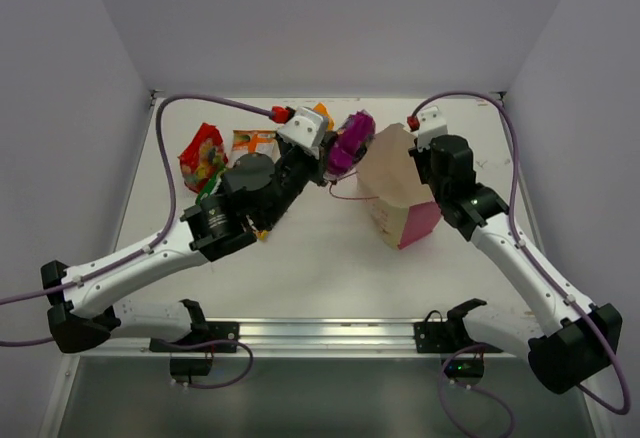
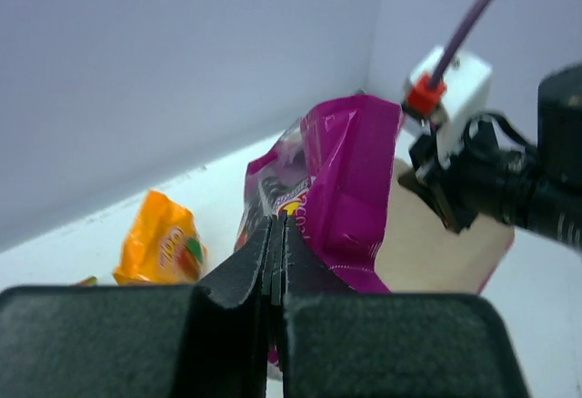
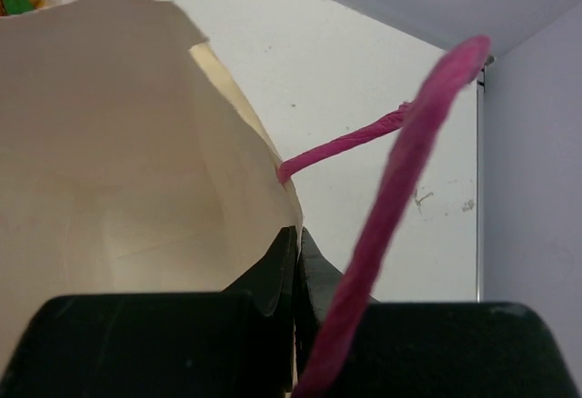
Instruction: Take the snacks out of the paper bag
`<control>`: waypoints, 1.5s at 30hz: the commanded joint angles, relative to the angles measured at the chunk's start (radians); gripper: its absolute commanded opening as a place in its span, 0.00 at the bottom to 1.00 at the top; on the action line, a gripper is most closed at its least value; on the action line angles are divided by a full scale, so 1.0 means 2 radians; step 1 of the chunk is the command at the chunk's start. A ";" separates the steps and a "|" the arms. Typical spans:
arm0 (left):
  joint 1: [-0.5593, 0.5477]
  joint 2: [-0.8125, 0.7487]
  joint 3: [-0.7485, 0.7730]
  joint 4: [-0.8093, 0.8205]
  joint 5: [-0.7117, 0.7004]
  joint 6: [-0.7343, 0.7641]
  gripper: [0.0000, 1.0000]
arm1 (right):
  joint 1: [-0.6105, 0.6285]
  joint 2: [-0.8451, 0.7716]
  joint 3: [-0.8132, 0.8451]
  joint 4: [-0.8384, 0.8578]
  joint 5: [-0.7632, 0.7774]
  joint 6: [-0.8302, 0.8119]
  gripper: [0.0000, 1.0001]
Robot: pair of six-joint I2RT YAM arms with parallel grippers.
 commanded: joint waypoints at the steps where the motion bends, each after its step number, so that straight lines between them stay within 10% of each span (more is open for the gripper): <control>1: 0.003 -0.032 0.051 0.097 -0.072 0.058 0.00 | -0.005 0.010 0.003 -0.005 0.015 0.021 0.00; 21: 0.120 -0.039 -0.092 -0.104 -0.033 -0.114 0.00 | -0.060 0.016 0.053 -0.051 0.014 0.099 0.00; 35: 0.182 -0.035 -0.065 -0.180 0.029 -0.121 0.92 | -0.237 0.155 0.216 -0.081 -0.171 0.216 0.00; 40: 0.203 -0.039 -0.064 -0.191 0.041 -0.119 1.00 | -0.273 0.221 0.249 -0.103 -0.198 0.245 0.00; 45: 0.227 -0.038 -0.058 -0.190 0.060 -0.121 1.00 | -0.275 0.218 0.246 -0.110 -0.203 0.237 0.45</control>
